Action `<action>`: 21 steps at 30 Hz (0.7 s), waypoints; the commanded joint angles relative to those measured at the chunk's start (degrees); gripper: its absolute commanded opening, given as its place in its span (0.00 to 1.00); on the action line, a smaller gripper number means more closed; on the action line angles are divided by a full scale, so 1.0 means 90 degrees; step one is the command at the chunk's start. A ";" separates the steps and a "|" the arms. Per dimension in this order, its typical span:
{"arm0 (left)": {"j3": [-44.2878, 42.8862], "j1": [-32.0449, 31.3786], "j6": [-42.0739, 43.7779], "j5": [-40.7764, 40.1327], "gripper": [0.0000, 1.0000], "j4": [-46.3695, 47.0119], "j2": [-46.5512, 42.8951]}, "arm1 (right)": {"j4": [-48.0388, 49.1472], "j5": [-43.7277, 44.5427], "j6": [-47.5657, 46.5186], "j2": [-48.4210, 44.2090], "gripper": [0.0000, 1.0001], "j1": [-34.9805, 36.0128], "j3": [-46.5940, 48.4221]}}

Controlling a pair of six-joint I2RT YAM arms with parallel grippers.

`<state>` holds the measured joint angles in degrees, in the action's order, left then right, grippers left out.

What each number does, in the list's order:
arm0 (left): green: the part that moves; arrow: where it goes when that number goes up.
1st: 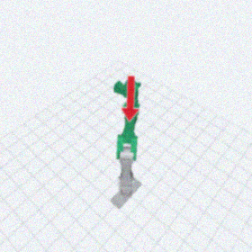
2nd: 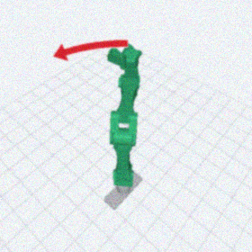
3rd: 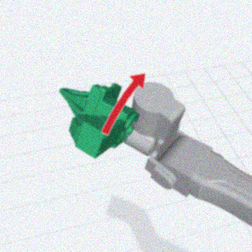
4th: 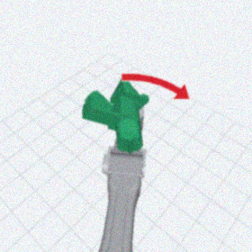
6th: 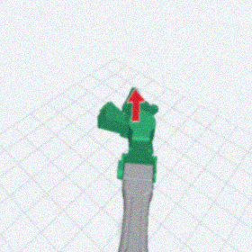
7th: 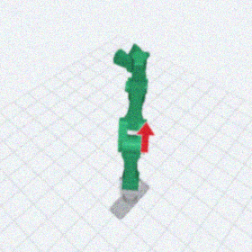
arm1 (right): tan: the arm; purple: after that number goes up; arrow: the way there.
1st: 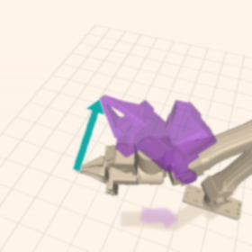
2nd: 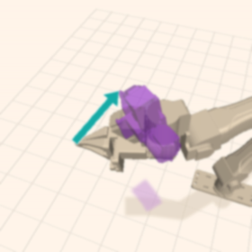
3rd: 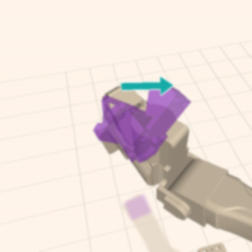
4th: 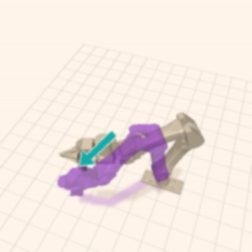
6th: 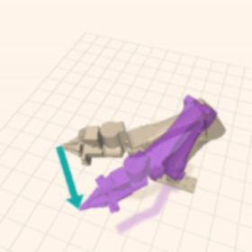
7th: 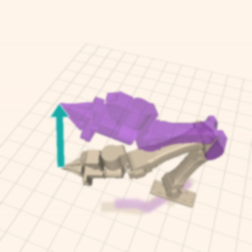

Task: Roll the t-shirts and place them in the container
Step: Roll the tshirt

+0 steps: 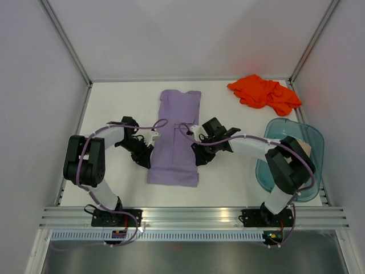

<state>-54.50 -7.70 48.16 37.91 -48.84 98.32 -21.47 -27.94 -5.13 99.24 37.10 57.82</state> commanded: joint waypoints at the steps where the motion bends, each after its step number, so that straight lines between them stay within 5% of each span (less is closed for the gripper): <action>1: -0.0155 0.0182 -0.0810 -0.0734 0.35 0.0904 -0.0524 | 0.0384 0.1062 -0.0151 -0.0918 0.37 0.0076 -0.0174; 7: -0.0361 0.0192 -0.0314 -0.0736 0.36 0.0749 -0.1711 | 0.0403 0.2049 -0.0904 -0.1738 0.37 0.0915 -0.0563; 10: 0.0912 0.0066 0.0798 -0.0570 0.41 0.0759 -0.3192 | 0.0627 0.2761 -0.1450 -0.2266 0.38 0.1968 -0.1140; 13: 0.1931 -0.0470 0.1718 -0.0433 0.49 0.0759 -0.4998 | 0.0950 0.3298 -0.1666 -0.2696 0.38 0.3024 -0.1775; 16: 0.2898 -0.1485 0.1545 -0.0686 0.55 0.0768 -0.6115 | 0.1243 0.3564 -0.1784 -0.2892 0.41 0.3718 -0.2264; 21: 0.3301 -0.2434 0.1416 -0.1417 0.57 0.1021 -0.6014 | 0.1545 0.4090 -0.1833 -0.2336 0.41 0.4227 -0.2382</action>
<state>-25.89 -27.53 58.37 29.80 -42.00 42.00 -12.53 2.74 -19.77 75.96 73.95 36.32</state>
